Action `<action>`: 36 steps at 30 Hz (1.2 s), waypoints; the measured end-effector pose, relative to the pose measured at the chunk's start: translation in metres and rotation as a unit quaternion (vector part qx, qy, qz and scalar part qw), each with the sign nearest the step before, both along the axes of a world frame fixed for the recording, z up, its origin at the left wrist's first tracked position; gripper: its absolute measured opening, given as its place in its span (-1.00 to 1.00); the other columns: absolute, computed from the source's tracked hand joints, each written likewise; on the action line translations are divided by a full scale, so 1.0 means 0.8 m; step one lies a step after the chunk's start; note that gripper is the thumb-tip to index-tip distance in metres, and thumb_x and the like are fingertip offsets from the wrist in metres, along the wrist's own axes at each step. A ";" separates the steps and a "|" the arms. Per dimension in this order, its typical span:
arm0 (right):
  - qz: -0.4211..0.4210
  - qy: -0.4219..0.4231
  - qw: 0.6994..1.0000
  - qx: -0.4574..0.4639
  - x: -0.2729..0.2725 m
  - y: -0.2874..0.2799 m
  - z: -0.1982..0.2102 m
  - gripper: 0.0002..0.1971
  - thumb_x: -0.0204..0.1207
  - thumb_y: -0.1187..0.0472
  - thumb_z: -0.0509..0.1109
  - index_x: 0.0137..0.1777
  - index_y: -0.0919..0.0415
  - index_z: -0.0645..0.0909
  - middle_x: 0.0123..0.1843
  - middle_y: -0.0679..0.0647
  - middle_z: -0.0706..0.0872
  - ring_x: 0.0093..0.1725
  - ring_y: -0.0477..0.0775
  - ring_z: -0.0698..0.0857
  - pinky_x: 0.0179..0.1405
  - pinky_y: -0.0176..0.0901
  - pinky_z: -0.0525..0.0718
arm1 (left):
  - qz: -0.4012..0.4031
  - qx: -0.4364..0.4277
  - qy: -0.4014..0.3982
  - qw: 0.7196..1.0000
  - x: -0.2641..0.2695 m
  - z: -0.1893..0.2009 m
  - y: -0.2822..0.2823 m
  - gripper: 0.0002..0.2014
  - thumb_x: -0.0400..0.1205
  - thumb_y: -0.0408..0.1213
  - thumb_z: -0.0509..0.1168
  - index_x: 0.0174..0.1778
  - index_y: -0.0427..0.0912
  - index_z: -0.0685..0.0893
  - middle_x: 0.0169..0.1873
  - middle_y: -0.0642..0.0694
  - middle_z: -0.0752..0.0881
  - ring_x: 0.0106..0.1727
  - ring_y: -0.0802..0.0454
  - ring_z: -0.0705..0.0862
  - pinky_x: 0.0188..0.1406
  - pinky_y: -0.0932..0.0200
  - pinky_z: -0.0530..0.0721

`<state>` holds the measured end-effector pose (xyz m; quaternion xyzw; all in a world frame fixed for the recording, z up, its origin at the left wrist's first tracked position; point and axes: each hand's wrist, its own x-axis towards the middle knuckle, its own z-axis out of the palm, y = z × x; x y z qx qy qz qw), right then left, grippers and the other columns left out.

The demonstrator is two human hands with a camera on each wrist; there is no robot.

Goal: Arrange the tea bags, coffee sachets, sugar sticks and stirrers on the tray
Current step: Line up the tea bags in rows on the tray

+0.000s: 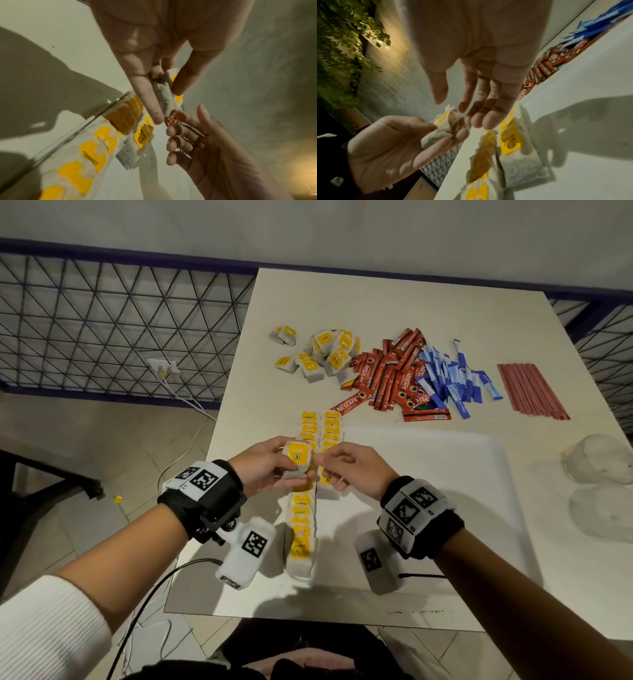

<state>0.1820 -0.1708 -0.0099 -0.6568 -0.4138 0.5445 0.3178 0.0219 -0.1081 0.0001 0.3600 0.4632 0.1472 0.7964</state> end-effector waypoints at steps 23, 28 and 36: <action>-0.079 0.105 0.990 0.053 0.003 0.002 0.023 -0.80 0.43 0.48 0.42 -0.14 0.17 0.55 -0.35 0.13 0.61 -0.45 0.05 0.54 -0.36 -0.24 0.62 | -0.055 0.102 0.046 0.992 -0.001 0.004 -0.012 -0.89 0.56 -0.37 0.33 -0.21 -0.07 0.61 -0.48 0.07 0.70 -0.47 0.18 0.65 -0.44 0.37 0.61; -0.075 0.094 0.991 0.052 0.008 -0.001 0.019 -0.75 0.44 0.47 0.42 0.08 0.24 0.60 -0.29 0.06 0.62 -0.42 -0.01 0.58 -0.37 -0.35 0.66 | -0.068 0.135 0.066 0.986 0.007 0.003 -0.013 -0.90 0.57 -0.34 0.33 -0.25 -0.12 0.63 -0.51 0.08 0.65 -0.52 0.21 0.58 -0.53 0.41 0.49; -0.047 0.013 0.998 0.027 0.018 0.000 0.005 -0.84 0.46 0.38 0.44 -0.26 0.14 0.57 -0.55 -0.06 0.62 -0.56 -0.24 0.56 -0.31 -0.39 0.57 | -0.087 0.157 0.122 0.976 0.013 -0.006 -0.014 -0.89 0.57 -0.25 0.36 -0.29 -0.07 0.66 -0.43 0.00 0.60 -0.56 0.27 0.58 -0.55 0.43 0.49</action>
